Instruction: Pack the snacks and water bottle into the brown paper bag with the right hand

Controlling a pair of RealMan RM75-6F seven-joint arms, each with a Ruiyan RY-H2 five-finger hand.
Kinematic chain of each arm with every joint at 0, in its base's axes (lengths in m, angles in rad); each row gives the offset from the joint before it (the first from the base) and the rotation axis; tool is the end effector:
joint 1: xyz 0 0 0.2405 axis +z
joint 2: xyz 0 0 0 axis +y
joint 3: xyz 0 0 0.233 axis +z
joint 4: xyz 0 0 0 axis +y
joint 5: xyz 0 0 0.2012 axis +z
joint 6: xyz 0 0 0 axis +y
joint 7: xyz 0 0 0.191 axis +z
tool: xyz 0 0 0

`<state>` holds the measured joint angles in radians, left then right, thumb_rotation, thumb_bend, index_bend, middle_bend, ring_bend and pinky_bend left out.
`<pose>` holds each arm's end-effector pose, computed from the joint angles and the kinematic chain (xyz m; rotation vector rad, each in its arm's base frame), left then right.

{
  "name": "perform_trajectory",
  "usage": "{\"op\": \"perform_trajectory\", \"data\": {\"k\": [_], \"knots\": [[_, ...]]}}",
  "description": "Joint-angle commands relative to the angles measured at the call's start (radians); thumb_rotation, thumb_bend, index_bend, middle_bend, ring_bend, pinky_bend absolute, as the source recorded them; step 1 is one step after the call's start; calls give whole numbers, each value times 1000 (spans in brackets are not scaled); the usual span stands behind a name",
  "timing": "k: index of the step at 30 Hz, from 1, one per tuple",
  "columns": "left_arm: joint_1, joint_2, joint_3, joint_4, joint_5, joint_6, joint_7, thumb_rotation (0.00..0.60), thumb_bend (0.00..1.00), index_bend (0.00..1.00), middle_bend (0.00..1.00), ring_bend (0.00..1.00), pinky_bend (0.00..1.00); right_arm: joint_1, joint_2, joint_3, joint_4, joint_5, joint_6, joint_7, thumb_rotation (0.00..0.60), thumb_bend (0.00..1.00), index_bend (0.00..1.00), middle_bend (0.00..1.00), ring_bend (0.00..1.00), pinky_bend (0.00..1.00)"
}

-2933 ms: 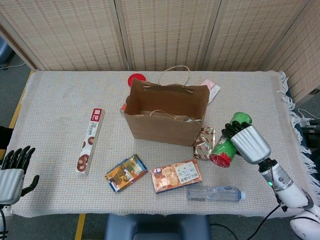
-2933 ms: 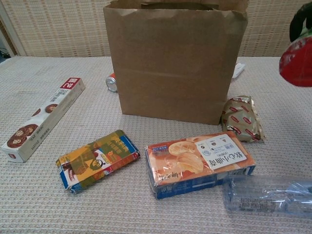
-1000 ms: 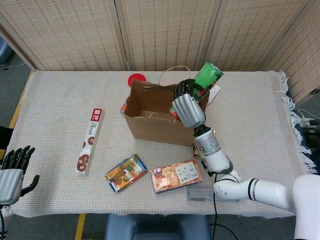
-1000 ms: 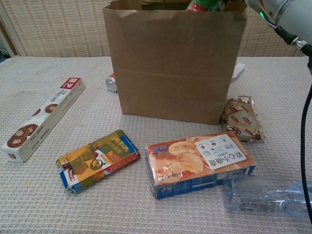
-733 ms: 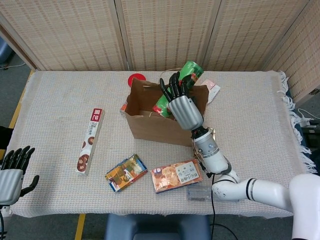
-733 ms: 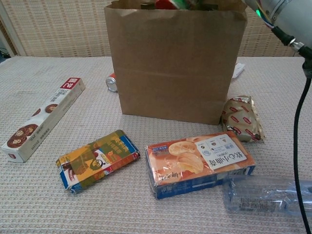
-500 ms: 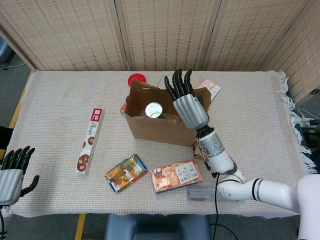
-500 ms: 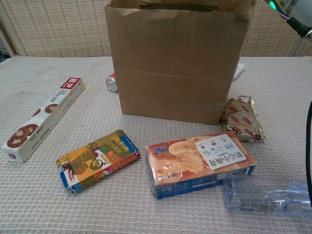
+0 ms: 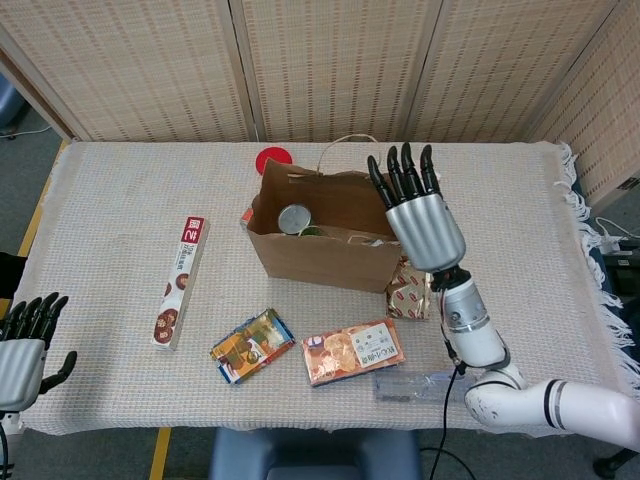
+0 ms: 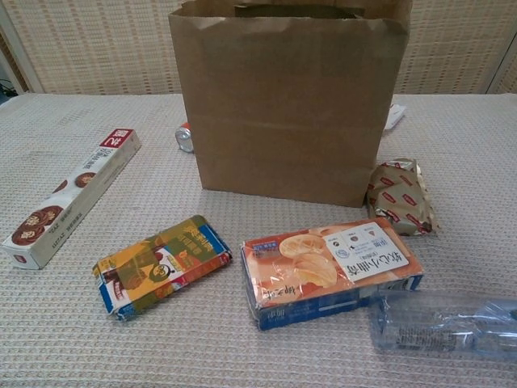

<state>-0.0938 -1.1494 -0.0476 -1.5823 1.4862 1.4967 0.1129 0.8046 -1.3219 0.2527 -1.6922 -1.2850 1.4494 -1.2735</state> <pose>-0.2893 0.2279 0.1532 -1.4059 -0.8117 -0.8279 -0.0359 -0.3740 0.1333 1.4332 0.2366 0.6632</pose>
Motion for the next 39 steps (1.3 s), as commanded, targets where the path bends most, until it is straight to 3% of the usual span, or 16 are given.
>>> {"op": "perform_trajectory", "data": {"k": [1,6,10,16,23,31,39], "knots": [[1,-1,0,-2,-1,1,4,600,370,0,0,0,0,-121,92,-49,-108,-27,62,172,600,41,0,133,85,187],[2,-3,-2,-6,-5,3,14,600,370,0,0,0,0,-238,167,-137,-223,-39,54,396,600,41,0,133,85,187],[2,-4,-3,-8,-6,3,18,600,370,0,0,0,0,-301,228,-207,-303,-19,-14,574,600,41,1,133,93,193],[3,-5,-4,-8,-8,4,20,600,369,0,0,0,0,-287,433,-263,-446,94,-309,890,600,41,16,133,106,209],[3,-7,-7,-13,-14,4,30,600,370,0,0,0,0,-233,596,-295,-461,29,-593,1099,600,40,6,133,97,178],[3,-8,-9,-15,-18,5,36,600,369,0,0,0,0,-202,645,-328,-441,-94,-756,1141,600,15,0,132,30,74],[4,-9,-9,-15,-17,5,36,600,370,0,0,0,0,-222,509,-366,-361,-45,-763,950,600,14,0,133,31,73]]}}
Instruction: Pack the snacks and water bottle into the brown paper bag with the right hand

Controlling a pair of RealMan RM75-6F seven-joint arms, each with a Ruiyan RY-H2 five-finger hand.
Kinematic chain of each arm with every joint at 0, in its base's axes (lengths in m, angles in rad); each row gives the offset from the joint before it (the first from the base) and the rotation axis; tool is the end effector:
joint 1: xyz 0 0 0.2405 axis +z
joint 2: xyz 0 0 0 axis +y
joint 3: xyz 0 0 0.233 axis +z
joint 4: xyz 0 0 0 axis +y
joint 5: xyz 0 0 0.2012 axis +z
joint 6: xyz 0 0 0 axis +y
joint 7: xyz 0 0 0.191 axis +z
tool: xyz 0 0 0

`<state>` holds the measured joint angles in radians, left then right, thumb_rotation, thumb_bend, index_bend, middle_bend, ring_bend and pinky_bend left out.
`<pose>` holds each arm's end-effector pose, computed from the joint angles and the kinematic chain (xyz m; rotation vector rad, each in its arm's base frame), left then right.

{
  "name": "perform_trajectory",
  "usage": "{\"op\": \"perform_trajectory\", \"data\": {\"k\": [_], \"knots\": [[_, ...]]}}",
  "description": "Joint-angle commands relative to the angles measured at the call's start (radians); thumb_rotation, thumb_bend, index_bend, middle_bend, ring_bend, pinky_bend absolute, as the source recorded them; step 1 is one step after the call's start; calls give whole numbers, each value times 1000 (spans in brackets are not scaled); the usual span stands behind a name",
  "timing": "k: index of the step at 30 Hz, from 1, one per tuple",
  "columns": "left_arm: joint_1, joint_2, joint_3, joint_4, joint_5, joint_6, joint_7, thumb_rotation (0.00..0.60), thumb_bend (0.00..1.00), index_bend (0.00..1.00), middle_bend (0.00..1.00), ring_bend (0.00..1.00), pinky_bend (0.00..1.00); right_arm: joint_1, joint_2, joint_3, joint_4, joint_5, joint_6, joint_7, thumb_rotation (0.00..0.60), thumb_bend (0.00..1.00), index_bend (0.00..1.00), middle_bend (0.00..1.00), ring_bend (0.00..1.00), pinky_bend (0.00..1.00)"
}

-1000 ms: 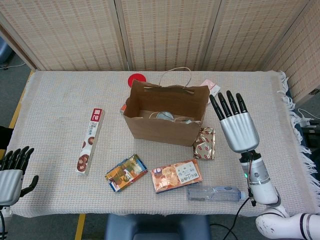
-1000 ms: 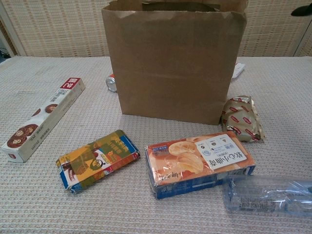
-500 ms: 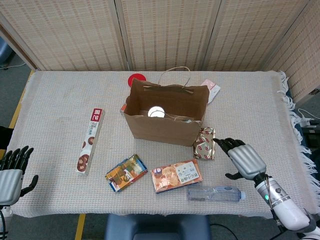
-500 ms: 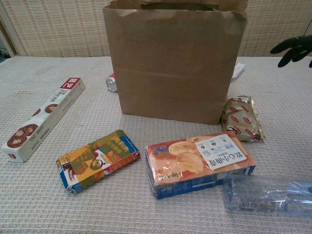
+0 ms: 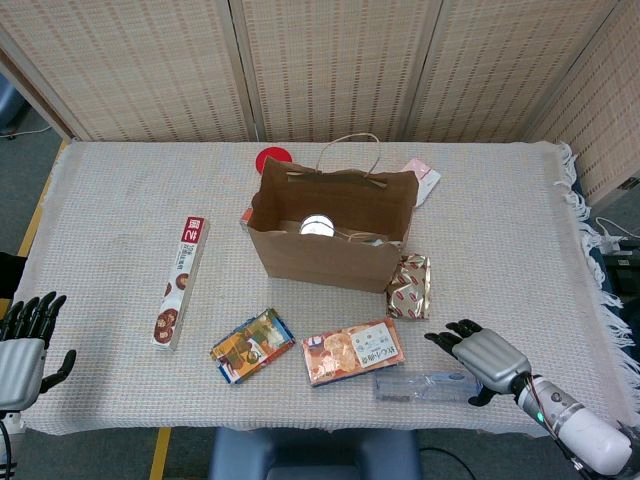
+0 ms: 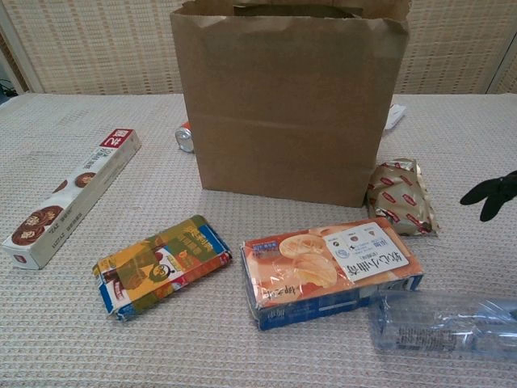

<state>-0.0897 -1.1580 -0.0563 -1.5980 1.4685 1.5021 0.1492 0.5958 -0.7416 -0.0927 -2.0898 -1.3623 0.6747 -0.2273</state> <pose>-0.2884 0.2281 0.1528 -1.3865 -0.8048 -0.8142 -0.1952 -0.2374 0.0798 2.1948 -1.0633 0.3740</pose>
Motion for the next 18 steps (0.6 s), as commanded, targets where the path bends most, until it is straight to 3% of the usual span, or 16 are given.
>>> {"op": "perform_trajectory", "data": {"k": [1,18], "knots": [[0,0,0,0,0,0,0,600,370,0,0,0,0,-15,-78,-22,39,37,14,-105,600,14,0,133,32,74],[-1,3,2,4,5,-2,-13,600,370,0,0,0,0,-39,-313,-84,89,233,118,-407,600,13,48,133,92,166]]}}
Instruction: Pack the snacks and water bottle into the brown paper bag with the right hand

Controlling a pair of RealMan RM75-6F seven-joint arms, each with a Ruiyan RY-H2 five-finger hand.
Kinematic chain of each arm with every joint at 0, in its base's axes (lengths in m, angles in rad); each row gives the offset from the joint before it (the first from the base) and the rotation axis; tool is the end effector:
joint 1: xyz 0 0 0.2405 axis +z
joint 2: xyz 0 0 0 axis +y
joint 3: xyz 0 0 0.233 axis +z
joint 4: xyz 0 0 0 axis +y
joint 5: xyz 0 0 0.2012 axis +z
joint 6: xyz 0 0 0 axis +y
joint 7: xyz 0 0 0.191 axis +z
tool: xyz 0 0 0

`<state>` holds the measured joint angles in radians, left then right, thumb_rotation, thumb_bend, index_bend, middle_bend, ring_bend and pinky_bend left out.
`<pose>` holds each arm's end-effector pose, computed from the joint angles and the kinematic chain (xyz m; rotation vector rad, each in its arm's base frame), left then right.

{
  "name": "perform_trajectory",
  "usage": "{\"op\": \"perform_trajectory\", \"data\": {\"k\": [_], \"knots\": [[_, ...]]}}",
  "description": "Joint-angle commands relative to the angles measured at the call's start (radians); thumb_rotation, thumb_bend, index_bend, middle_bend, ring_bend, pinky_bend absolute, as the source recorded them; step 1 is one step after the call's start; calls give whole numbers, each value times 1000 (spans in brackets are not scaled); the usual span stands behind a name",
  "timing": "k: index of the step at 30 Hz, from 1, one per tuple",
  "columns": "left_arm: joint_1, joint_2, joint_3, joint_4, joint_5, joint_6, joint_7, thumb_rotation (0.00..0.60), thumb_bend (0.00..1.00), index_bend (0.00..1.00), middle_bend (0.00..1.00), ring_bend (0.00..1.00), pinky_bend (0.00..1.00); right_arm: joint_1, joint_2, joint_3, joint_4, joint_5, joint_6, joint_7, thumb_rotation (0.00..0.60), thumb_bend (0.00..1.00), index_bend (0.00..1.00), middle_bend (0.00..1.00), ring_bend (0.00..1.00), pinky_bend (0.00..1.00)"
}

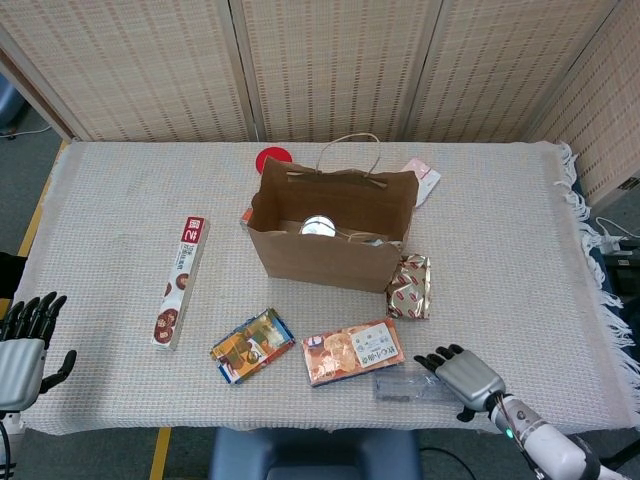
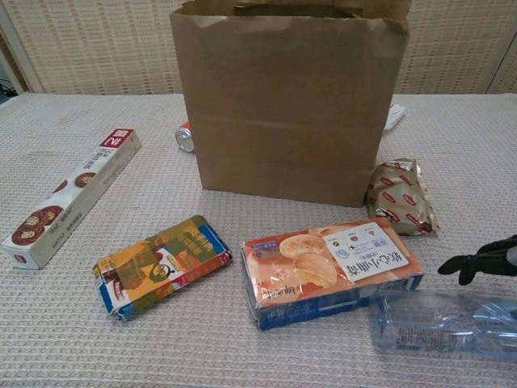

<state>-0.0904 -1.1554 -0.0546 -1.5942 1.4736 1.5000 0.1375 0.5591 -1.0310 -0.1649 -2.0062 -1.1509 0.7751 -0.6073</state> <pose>-0.2886 0.2281 0.1529 -1.3911 -0.8083 -0.8195 -0.2168 -0.2139 0.0168 2.2426 -0.9992 0.2664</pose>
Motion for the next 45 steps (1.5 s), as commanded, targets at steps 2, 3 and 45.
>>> {"op": "perform_trajectory", "data": {"k": [2,3,45], "knots": [[0,1,1,1,1,-1,-3,600,370,0,0,0,0,-2,-41,-19,10,41,28,-48,600,13,55,135,104,176],[0,1,1,1,2,-1,-4,600,370,0,0,0,0,-1,-48,-22,13,48,32,-57,600,13,62,140,113,182],[0,2,1,-2,1,-2,-6,600,369,0,0,0,0,43,-78,479,-118,-105,516,179,600,311,741,623,656,682]]}}
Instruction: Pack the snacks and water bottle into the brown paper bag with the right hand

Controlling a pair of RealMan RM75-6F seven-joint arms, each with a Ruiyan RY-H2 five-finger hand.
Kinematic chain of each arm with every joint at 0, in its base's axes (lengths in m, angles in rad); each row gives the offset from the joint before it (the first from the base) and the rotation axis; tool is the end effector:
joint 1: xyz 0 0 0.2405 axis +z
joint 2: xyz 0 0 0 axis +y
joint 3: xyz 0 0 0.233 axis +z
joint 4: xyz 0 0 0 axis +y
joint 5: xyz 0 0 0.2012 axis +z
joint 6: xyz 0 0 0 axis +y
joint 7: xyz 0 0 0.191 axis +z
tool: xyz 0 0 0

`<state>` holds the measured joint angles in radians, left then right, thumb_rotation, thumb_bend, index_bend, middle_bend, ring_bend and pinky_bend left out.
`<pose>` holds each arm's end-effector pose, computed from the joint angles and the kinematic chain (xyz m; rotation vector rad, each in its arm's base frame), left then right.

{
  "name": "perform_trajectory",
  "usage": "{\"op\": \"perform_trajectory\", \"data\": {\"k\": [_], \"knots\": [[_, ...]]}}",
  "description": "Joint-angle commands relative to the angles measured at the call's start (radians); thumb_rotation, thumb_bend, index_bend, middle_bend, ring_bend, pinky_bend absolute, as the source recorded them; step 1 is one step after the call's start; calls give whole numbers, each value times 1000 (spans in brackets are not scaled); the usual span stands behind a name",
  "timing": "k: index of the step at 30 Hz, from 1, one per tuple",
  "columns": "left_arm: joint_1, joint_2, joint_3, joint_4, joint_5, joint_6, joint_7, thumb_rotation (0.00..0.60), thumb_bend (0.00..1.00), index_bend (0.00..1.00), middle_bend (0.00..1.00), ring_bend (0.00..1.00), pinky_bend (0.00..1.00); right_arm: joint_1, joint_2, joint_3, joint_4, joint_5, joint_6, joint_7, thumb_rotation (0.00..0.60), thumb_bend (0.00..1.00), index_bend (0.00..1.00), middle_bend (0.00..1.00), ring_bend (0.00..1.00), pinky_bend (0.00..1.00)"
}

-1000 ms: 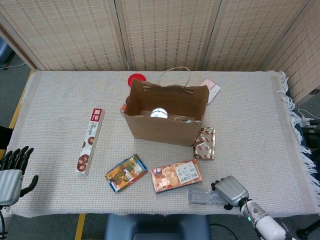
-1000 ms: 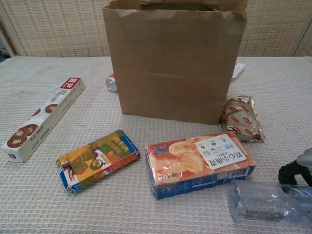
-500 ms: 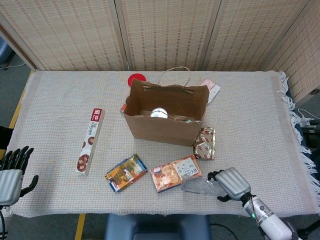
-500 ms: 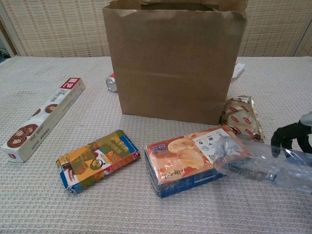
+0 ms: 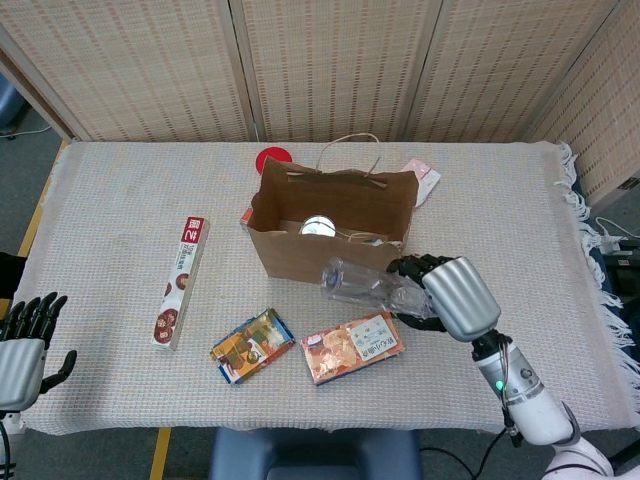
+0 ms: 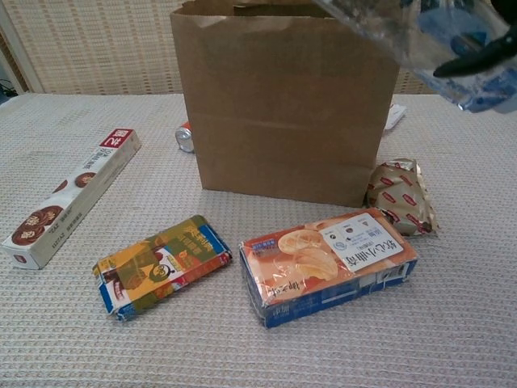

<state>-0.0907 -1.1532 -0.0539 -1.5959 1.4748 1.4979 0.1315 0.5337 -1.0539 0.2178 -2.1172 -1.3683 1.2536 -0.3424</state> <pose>-0.2884 0.2280 0.1529 -1.3924 -0.8136 -0.8230 -0.0655 -0.3010 0.1323 1.7246 -0.7603 1.2575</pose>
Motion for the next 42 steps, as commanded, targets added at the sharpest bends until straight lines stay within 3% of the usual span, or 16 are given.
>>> {"op": "perform_trajectory", "data": {"k": [1,5,11,17,23,26,29,31,34,42], "knots": [[0,0,0,0,0,0,-1,600,369,0,0,0,0,88,-74,119,4,142,42,-110,600,311,741,623,656,682],[-1,1,0,3,2,-1,-5,600,369,0,0,0,0,180,-174,198,94,255,63,-223,600,311,741,623,656,682],[-3,3,1,7,4,-4,-18,600,370,0,0,0,0,291,-316,260,262,344,84,-294,600,311,738,623,655,681],[-4,4,2,12,7,-6,-28,600,371,0,0,0,0,360,-423,265,400,379,86,-315,600,310,727,623,648,679],[-5,5,3,13,9,-7,-34,600,370,0,0,0,0,389,-471,239,462,412,71,-354,600,311,674,623,608,659],[-5,5,3,14,10,-7,-35,600,370,0,0,0,0,391,-462,226,438,466,48,-399,600,310,504,565,473,560],[-4,5,4,14,11,-6,-34,600,370,0,0,0,0,393,-429,219,394,545,26,-466,600,242,150,334,224,367],[-4,5,4,14,11,-6,-33,600,370,0,0,0,0,392,-413,225,368,580,31,-485,600,197,28,240,143,289],[-4,4,4,14,11,-5,-32,600,370,0,0,0,0,385,-389,242,332,598,46,-472,600,174,0,186,102,238],[-3,3,3,11,8,-4,-26,600,370,0,0,0,0,325,-279,248,217,559,75,-392,600,168,0,186,101,230]]}}
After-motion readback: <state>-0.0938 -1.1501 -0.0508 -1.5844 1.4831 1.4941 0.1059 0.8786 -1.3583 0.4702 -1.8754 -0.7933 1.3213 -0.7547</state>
